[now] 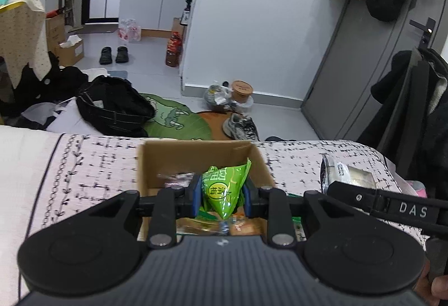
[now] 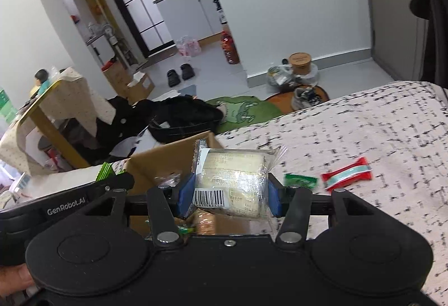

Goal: Organize snacks
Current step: 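Carry the green candy into the box with the left tool while the right tool drops the bread packet in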

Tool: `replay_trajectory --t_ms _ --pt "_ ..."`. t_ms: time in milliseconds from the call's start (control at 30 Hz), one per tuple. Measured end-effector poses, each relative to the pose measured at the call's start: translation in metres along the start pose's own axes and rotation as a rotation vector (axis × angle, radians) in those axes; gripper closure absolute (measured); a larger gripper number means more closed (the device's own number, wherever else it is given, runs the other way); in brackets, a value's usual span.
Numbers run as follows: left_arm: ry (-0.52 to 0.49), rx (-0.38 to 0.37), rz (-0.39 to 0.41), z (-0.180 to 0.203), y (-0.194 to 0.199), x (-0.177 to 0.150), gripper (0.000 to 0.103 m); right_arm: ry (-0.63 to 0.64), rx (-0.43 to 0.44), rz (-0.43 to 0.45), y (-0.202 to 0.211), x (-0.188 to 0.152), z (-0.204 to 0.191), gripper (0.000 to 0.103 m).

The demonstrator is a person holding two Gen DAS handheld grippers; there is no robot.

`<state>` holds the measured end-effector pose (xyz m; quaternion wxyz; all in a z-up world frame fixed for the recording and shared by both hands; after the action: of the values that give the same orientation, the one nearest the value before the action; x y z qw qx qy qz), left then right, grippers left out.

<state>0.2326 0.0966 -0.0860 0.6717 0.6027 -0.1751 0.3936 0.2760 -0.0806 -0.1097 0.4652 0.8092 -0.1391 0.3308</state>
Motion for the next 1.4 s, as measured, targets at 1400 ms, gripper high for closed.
replay_trajectory --t_ms 1400 --pt "0.070 0.046 -0.002 -0.040 -0.007 -0.003 0.053 -0.027 0.058 -0.064 -0.006 -0.017 -0.005 0.039"
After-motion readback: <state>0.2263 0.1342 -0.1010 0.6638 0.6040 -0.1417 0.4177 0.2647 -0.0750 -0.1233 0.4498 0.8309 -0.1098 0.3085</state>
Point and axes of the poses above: each gripper's, at about its wrist camera, not at the fingertips, and y roughly against the way its jaws point, z to its right, x to its top, the point moved 2 cm from there along -y, roughly the way its jaws point, and after that the axes turned 3 degrees about -z, right-handed, at the moved point
